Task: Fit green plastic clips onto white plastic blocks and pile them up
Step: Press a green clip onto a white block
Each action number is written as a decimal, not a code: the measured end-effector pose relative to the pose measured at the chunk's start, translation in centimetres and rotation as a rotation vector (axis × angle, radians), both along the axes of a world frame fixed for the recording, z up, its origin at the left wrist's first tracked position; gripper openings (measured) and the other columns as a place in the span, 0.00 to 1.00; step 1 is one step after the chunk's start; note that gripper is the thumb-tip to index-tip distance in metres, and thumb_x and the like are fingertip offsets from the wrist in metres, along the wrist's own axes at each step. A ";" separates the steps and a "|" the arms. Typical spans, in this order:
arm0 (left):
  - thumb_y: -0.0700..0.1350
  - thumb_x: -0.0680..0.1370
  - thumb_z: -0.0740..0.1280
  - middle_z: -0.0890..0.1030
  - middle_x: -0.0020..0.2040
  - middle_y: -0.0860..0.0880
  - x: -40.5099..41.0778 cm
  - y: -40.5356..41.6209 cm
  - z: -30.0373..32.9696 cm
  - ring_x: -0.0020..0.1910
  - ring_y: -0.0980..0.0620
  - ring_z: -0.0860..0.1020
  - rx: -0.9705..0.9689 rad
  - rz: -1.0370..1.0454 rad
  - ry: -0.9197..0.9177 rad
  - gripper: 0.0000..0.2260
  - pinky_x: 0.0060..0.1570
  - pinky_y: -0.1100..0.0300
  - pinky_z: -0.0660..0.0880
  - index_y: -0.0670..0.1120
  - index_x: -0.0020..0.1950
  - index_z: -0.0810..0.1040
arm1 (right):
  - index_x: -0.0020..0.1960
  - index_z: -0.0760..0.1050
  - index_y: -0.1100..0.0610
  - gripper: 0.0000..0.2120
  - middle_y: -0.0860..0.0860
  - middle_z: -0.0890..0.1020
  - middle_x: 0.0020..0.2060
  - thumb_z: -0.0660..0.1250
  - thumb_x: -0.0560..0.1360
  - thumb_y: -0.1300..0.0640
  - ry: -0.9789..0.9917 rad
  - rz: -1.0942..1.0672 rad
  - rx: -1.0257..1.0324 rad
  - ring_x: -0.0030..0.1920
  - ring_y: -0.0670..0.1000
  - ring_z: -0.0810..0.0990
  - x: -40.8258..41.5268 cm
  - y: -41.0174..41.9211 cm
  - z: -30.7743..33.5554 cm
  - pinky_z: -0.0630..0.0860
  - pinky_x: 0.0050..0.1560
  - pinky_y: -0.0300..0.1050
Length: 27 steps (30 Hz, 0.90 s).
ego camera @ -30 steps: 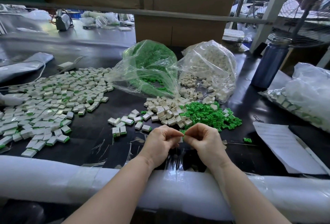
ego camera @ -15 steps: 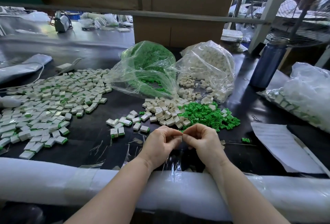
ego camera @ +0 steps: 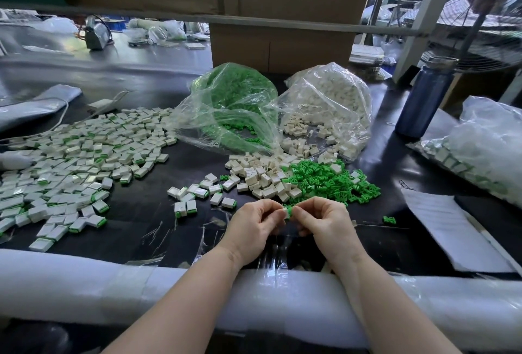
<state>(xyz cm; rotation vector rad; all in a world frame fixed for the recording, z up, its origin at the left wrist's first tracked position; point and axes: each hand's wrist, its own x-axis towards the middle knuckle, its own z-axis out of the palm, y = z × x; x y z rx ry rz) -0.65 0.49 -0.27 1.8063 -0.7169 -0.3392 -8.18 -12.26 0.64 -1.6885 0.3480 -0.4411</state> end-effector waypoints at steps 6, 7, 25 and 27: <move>0.44 0.77 0.66 0.78 0.34 0.56 -0.1 0.1 0.1 0.34 0.59 0.75 0.070 -0.008 -0.035 0.05 0.48 0.55 0.76 0.52 0.43 0.79 | 0.35 0.77 0.58 0.09 0.48 0.78 0.23 0.69 0.73 0.65 0.060 -0.007 -0.036 0.23 0.41 0.74 0.1 0.2 -0.2 0.72 0.26 0.34; 0.44 0.78 0.65 0.78 0.34 0.55 -0.1 0.1 0.1 0.34 0.58 0.75 0.078 -0.012 -0.039 0.05 0.48 0.54 0.76 0.51 0.44 0.79 | 0.34 0.77 0.57 0.09 0.48 0.78 0.22 0.68 0.73 0.65 0.069 -0.001 -0.038 0.23 0.41 0.74 0.1 0.2 -0.3 0.72 0.26 0.34; 0.45 0.77 0.66 0.79 0.35 0.53 -0.1 0.0 0.0 0.35 0.55 0.75 0.101 -0.026 -0.092 0.06 0.46 0.54 0.75 0.47 0.48 0.82 | 0.35 0.77 0.58 0.08 0.50 0.77 0.26 0.68 0.73 0.65 0.079 -0.032 -0.060 0.26 0.43 0.74 0.0 0.2 0.0 0.73 0.29 0.36; 0.45 0.76 0.67 0.81 0.37 0.52 -0.3 -0.2 -0.1 0.37 0.55 0.77 0.071 -0.013 -0.090 0.05 0.46 0.56 0.76 0.47 0.49 0.81 | 0.36 0.77 0.60 0.07 0.51 0.78 0.27 0.68 0.72 0.66 0.053 -0.049 -0.045 0.28 0.45 0.75 0.1 0.2 0.0 0.74 0.29 0.36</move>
